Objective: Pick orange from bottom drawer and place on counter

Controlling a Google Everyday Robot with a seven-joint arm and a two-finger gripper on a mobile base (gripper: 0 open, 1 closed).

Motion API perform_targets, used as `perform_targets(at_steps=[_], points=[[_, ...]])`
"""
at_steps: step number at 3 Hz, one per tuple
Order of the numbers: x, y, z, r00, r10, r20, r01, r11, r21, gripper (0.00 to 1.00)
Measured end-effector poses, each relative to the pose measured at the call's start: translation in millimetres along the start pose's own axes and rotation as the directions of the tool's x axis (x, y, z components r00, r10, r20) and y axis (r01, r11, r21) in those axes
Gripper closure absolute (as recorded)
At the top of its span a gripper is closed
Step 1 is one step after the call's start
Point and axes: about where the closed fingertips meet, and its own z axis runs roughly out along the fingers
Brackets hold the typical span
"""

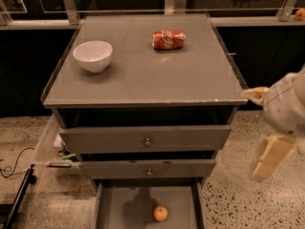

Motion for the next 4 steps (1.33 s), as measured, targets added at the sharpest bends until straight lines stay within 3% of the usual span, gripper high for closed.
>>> perform_targets(at_steps=[1,2,3,4], points=[[19,29,51,0.994,-0.013,0.106,0.012,0.9999,0.009,0.00],[36,51,110,0.979,0.008,0.203,-0.008,1.0000,0.001,0.00],[36,51,110,0.979,0.008,0.203,-0.008,1.0000,0.001,0.00],[47,66,150,0.976,0.053,0.209,-0.048,0.9985,-0.027,0.00]])
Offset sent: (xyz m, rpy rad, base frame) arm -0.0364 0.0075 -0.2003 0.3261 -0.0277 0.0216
